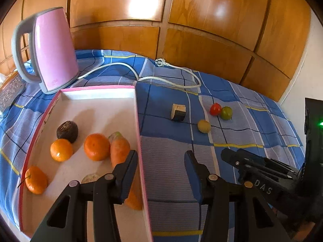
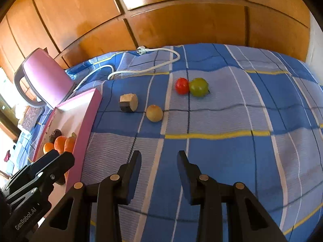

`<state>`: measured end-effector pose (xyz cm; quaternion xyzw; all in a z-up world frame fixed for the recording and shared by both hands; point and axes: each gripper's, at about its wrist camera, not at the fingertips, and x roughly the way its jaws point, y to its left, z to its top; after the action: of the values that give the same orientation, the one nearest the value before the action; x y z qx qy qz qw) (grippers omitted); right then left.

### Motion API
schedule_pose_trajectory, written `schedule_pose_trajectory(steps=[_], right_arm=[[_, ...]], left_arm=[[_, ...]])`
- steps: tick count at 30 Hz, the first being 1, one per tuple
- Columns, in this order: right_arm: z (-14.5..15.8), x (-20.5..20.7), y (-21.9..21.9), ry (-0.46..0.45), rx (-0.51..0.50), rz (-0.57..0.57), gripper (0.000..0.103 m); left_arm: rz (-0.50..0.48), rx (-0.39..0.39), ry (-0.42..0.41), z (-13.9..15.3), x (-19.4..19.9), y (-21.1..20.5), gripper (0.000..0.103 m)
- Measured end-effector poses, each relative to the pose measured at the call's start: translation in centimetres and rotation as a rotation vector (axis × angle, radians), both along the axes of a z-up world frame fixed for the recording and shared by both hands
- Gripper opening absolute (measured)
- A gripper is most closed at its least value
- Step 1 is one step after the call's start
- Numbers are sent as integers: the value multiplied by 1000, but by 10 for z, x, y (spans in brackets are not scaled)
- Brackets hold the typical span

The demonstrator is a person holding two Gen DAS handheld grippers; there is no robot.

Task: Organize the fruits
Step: 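Withdraw both open grippers from the tray toward the wooden cube and ball, then grasp the wooden cube with the left gripper while the right gripper grasps the tan ball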

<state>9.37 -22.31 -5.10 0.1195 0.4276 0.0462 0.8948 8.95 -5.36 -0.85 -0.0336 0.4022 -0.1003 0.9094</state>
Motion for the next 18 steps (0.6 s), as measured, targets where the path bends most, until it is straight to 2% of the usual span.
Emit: schedule_pose_trajectory(steps=[18], right_arm=[[-12,73,16,3,-70,71,36]], left_arm=[[-3,-2,43,-8,52,-14,46]])
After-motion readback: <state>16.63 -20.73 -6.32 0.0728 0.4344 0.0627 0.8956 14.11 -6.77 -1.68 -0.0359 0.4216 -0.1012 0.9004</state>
